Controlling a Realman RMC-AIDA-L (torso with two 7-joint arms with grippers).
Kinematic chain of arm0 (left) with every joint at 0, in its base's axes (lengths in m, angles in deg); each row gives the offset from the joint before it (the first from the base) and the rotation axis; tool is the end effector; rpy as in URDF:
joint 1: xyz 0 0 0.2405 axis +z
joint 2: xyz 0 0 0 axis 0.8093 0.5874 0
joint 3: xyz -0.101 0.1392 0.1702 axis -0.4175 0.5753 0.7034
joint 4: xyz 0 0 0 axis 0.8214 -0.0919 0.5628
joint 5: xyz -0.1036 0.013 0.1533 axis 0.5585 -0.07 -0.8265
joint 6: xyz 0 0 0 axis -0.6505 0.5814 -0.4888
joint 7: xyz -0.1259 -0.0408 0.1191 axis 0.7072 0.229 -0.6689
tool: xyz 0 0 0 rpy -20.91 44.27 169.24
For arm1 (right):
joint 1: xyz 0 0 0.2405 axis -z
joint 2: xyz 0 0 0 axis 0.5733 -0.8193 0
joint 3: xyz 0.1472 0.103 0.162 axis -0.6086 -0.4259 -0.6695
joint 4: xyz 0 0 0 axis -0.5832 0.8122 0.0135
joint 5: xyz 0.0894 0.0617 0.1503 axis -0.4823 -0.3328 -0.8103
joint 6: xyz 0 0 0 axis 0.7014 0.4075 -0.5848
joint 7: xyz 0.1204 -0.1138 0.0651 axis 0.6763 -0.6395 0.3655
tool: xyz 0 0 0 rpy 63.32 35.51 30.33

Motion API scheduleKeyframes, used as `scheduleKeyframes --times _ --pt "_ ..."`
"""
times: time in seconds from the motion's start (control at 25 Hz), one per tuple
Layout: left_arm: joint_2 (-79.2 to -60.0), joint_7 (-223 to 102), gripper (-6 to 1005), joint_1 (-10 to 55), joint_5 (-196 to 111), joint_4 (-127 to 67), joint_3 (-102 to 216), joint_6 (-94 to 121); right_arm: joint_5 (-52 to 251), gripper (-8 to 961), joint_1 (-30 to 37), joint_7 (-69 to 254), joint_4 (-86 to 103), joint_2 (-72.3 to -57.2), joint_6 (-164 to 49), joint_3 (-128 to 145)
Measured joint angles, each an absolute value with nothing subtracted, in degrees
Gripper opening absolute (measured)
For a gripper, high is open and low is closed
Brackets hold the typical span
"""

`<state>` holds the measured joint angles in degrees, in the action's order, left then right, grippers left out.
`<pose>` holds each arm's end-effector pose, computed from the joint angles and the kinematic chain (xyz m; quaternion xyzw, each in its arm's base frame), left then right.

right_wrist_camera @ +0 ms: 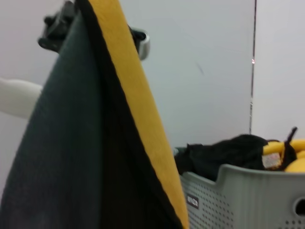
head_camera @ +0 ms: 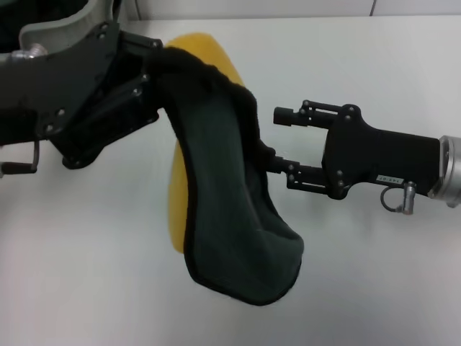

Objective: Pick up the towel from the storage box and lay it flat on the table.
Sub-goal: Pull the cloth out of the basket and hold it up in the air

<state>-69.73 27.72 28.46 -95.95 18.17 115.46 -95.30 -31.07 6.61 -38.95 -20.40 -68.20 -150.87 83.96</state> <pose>-0.1094 0.2468 0.0635 0.8530 0.0291 0.5143 0.0833 0.1473 0.2979 -0.0449 -0.9161 -0.0099 0.3819 0.1220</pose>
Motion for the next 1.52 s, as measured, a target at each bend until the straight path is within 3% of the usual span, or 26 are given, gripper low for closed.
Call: scheduleKeyframes --times 0.12,0.48,1.52 --pt "-69.77 27.76 5 28.52 -95.72 18.97 116.02 -95.38 -30.66 709 6.68 -39.38 -19.66 -68.14 -149.42 84.21" --pt "-69.7 27.7 5 27.8 -95.5 19.49 117.4 -95.44 -30.42 487 6.1 -40.22 -18.28 -68.04 -146.65 86.65" --pt "-69.43 27.44 4 27.75 -93.65 19.54 117.11 -95.35 -29.03 421 7.39 -40.35 -20.17 -67.8 -148.32 91.06"
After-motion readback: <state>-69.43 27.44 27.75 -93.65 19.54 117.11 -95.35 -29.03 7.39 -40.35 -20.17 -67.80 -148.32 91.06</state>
